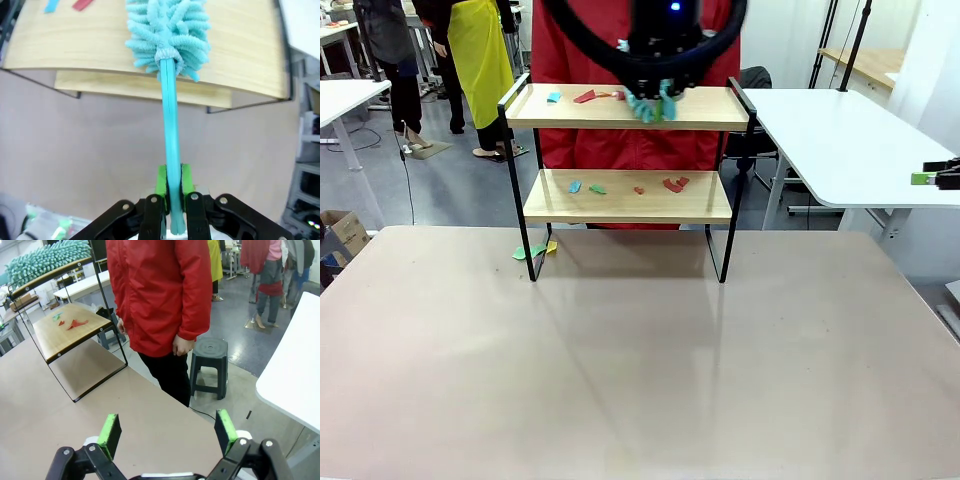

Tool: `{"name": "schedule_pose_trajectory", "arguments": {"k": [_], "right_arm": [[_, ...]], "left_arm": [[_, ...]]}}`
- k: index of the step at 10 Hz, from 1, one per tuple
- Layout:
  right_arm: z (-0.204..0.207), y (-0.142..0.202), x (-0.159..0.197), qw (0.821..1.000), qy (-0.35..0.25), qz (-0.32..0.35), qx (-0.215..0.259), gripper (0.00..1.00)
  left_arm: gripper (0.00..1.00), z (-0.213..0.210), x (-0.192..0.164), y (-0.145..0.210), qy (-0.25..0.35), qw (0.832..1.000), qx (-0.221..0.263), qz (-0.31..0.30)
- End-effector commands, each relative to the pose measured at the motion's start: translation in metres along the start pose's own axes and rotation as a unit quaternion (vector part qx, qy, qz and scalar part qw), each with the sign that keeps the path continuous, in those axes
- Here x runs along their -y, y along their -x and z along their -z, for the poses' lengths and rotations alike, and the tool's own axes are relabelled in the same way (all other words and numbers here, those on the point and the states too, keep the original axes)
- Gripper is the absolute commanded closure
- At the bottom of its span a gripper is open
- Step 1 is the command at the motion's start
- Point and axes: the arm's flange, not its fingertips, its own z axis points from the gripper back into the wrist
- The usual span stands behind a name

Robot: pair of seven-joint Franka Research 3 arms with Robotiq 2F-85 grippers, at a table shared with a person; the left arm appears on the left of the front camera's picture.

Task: Clean the shelf.
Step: Clean the specific section of the Shelf indicated by the human with the Duster.

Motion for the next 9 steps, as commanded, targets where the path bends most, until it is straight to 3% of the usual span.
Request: {"name": "schedule_pose_trajectory", "arguments": {"k": [1,6,9], "right_arm": [[0.000,-0.001,-0.002,1.000,0.000,-0.002,-0.001,0.00],[0.000,-0.001,-0.002,1.000,0.000,-0.002,-0.001,0.00],[0.000,-0.001,-0.002,1.000,0.000,-0.002,-0.001,0.00]], "left_arm": [[0.87,-0.003,-0.036,0.005,-0.029,1.000,-0.005,0.001],[0.87,0.006,-0.089,-0.010,-0.056,0.998,-0.038,0.015],[0.87,0.004,-0.115,-0.014,-0.083,0.996,-0.031,0.027]]}}
